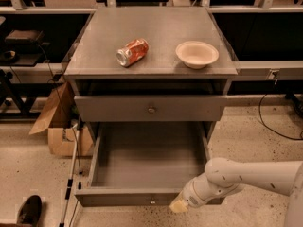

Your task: Close middle drawer

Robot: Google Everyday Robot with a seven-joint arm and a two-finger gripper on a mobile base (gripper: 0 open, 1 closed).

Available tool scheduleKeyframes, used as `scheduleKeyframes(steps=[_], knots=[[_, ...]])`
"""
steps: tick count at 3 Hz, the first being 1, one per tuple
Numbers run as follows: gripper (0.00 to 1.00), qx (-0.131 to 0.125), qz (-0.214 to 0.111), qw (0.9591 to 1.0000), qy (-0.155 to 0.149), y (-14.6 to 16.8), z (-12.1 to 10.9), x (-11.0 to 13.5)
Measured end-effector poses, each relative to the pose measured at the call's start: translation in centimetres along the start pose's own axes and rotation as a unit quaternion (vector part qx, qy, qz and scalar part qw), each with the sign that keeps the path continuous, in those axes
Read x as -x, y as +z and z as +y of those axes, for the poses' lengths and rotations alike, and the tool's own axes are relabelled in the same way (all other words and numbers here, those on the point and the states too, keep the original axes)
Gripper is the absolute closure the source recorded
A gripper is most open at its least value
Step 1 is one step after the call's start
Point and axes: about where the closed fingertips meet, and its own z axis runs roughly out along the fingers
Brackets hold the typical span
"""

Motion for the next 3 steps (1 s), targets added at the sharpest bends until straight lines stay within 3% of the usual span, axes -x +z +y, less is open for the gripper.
scheduleKeyframes(steps=[1, 3], knots=[[1.00, 0.010, -0.006, 0.9994, 0.032, -0.14, 0.04, -0.48], [1.00, 0.012, -0.017, 0.9994, 0.026, 0.15, 0.98, -0.05]])
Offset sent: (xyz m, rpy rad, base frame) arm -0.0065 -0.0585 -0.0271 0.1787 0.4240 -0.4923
